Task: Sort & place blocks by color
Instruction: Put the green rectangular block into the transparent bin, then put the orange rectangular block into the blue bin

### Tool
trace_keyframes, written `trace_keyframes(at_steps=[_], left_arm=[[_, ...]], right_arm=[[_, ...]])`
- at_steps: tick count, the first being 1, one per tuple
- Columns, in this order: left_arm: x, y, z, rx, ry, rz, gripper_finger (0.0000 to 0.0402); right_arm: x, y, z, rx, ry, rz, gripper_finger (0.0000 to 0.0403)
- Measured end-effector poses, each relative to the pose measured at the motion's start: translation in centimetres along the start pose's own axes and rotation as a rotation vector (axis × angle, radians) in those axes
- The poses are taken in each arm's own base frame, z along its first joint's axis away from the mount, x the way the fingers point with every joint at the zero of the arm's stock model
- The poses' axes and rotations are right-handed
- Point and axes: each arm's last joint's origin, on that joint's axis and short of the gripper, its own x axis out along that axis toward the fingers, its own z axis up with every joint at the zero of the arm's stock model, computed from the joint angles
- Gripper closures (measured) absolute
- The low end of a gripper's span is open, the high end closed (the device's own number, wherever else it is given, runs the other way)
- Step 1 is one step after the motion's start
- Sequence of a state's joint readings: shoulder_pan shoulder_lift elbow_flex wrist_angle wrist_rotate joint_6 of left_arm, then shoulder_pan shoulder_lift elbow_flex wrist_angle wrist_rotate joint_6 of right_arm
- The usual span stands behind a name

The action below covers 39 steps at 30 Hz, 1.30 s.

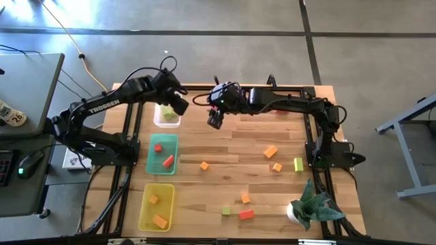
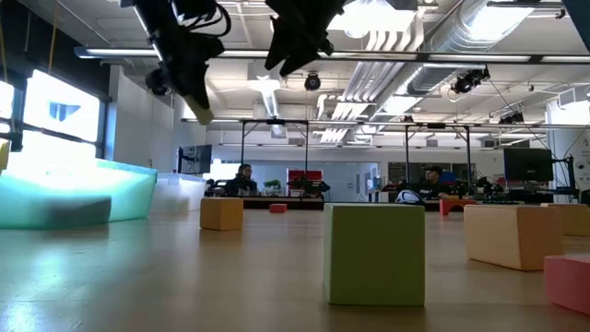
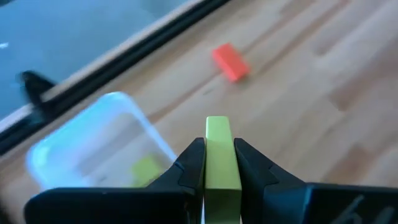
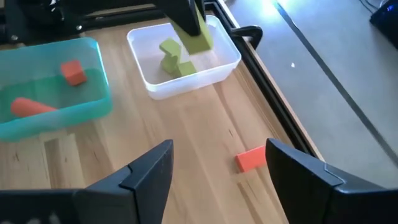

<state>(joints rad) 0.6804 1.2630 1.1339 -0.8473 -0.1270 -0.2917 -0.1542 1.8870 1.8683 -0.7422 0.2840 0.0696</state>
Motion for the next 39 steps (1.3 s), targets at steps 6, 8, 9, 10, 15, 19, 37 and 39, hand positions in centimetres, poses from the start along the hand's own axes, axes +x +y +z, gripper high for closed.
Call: trace_keyframes(at_steps=[6,8,9,10,15,19,37,39], left_arm=[[1.5,2.0,0.0,-0.013,0.102,0.089,0.0362],[2.5,2.4,0.0,-0.006,0.146,0.111,0.0362],[3.0,2.6,0.1,-0.002,0.165,0.118,0.0362],[3.6,2.8,0.1,0.000,0.183,0.125,0.0362],[6.2,3.6,0.1,0.006,0.280,0.153,0.0362],[7.7,4.2,-0.1,-0.002,0.342,0.172,0.0362],[9.5,5.6,-0.2,0.048,0.407,0.180,0.0308],[9.5,5.6,-0.2,0.071,0.408,0.175,0.0298]], right_arm=[[0.2,-0.8,0.0,0.067,0.003,-0.014,0.0164],[0.3,-1.0,0.0,0.080,0.003,-0.015,0.0164],[0.3,-1.0,0.0,0.081,0.003,-0.016,0.0164],[0.3,-1.1,0.1,0.082,0.004,-0.017,0.0164],[0.3,-1.1,0.1,0.083,0.004,-0.018,0.0164],[0.3,-1.1,0.1,0.084,0.004,-0.018,0.0164],[0.3,-1.1,0.0,0.175,0.004,-0.018,0.0164],[0.3,-1.1,0.0,0.200,0.006,-0.018,0.0164]])
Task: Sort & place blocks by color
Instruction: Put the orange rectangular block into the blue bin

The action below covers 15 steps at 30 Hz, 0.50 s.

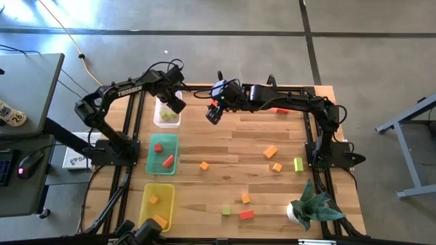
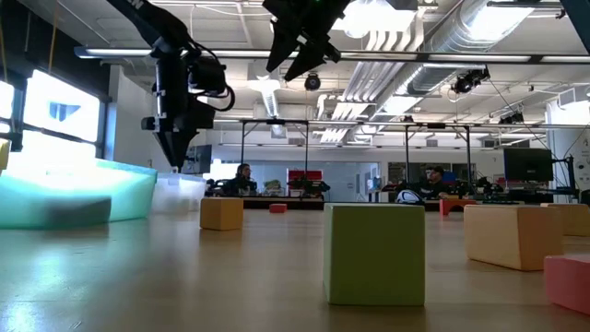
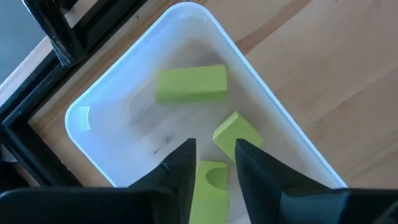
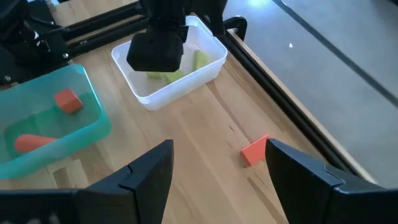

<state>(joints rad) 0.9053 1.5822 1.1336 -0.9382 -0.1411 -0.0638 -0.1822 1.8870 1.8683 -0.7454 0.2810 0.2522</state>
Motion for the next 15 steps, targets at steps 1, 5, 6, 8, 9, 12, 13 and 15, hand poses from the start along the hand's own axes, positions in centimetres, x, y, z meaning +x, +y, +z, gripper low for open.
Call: trace_keyframes(at_steps=[1,5,6,8,9,12,13,15], left_arm=[[0.0,0.0,0.0,0.007,0.000,0.000,0.0293],[0.0,0.0,0.0,0.008,0.000,0.001,0.0272],[0.0,0.0,0.0,0.009,0.000,0.002,0.0268],[0.0,0.0,0.0,0.022,0.000,0.001,0.0261],[0.0,0.0,0.0,0.032,0.000,0.001,0.0258],[0.0,-0.1,0.0,0.068,-0.001,0.000,0.0255],[0.0,-0.1,0.0,0.077,-0.001,0.000,0.0255],[-0.3,-0.1,0.2,0.080,-0.011,-0.003,0.0256]], right_arm=[[0.0,0.0,-0.1,0.013,0.005,-0.001,0.0164],[0.0,-0.1,-0.5,0.070,0.051,-0.014,0.0164],[-0.1,0.0,-0.7,0.085,0.069,-0.019,0.0164],[-0.1,-0.1,-1.2,0.107,0.110,-0.033,0.0164],[-0.2,-0.1,-1.4,0.115,0.133,-0.041,0.0164],[-0.3,-0.4,-2.1,0.100,0.196,-0.085,0.0164],[-0.3,-0.6,-2.3,0.090,0.214,-0.111,0.0164],[-0.4,-1.1,-2.6,0.074,0.249,-0.163,0.0164]])
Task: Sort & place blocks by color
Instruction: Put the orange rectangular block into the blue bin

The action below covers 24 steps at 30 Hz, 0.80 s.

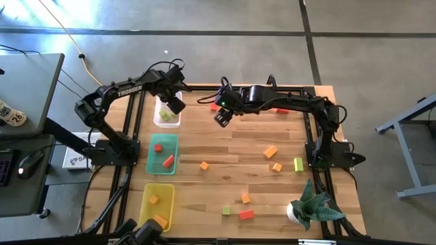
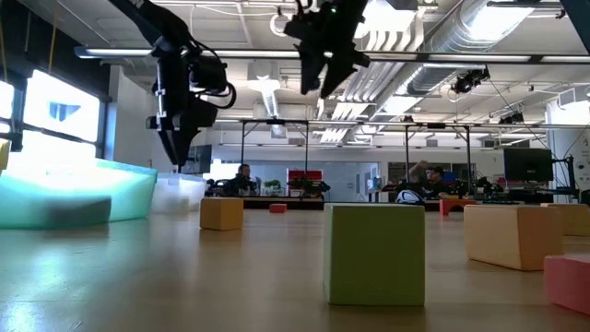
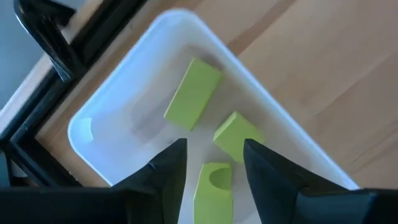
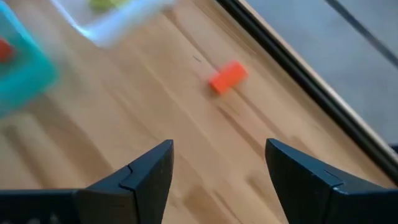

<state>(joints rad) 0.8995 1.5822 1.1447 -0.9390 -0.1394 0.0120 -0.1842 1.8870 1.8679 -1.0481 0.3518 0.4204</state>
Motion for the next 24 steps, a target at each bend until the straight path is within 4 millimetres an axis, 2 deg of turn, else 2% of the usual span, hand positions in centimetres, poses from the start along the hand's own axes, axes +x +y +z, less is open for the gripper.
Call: trace_keyframes(at_steps=[9,16,24], left_arm=[[-2.8,-0.3,2.0,0.027,-0.111,-0.011,0.0257],[-4.8,-0.5,3.1,0.038,-0.186,-0.013,0.0258],[-5.3,-0.6,3.4,0.040,-0.203,-0.059,0.0259]], right_arm=[[1.1,-4.4,-0.3,-0.053,0.177,-0.126,0.0164],[2.4,-9.5,0.6,-0.051,0.261,-0.125,0.0164],[3.4,-15.7,1.2,-0.047,0.305,-0.121,0.0164]])
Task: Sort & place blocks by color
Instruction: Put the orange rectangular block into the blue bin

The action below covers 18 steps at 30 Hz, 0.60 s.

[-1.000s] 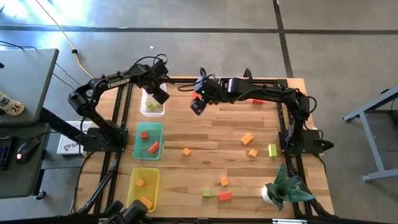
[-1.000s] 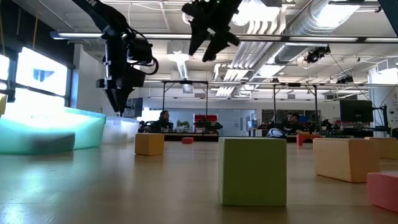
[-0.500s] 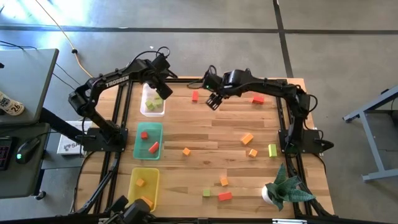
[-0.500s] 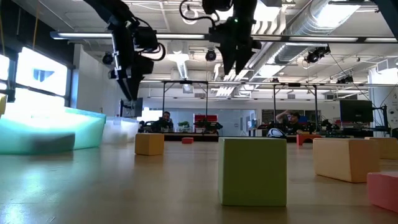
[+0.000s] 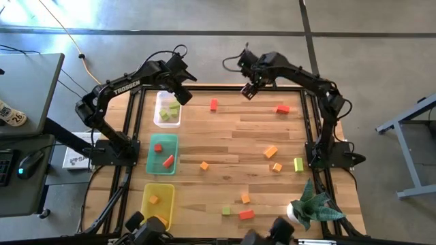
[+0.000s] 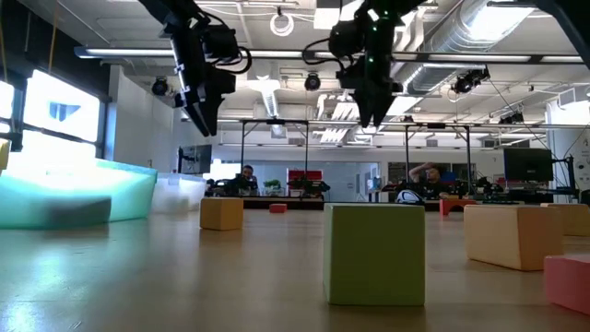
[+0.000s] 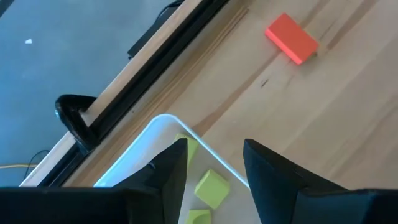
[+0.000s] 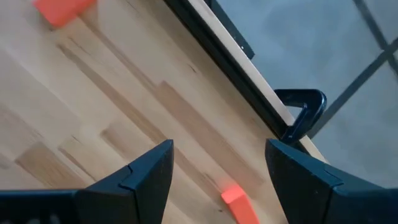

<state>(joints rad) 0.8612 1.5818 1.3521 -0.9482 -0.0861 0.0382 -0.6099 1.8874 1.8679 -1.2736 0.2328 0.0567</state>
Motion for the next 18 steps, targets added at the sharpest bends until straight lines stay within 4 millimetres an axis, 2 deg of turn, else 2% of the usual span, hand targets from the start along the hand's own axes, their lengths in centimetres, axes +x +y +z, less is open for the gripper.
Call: trace_keyframes(at_steps=[9,18], left_arm=[[0.0,0.0,0.0,0.000,-0.002,0.000,0.0259],[0.0,0.0,0.0,-0.001,-0.005,0.000,0.0259]], right_arm=[[1.3,-6.3,-0.3,0.027,0.037,0.000,0.0164],[1.9,-9.7,-0.9,-0.036,0.062,-0.044,0.0164]])
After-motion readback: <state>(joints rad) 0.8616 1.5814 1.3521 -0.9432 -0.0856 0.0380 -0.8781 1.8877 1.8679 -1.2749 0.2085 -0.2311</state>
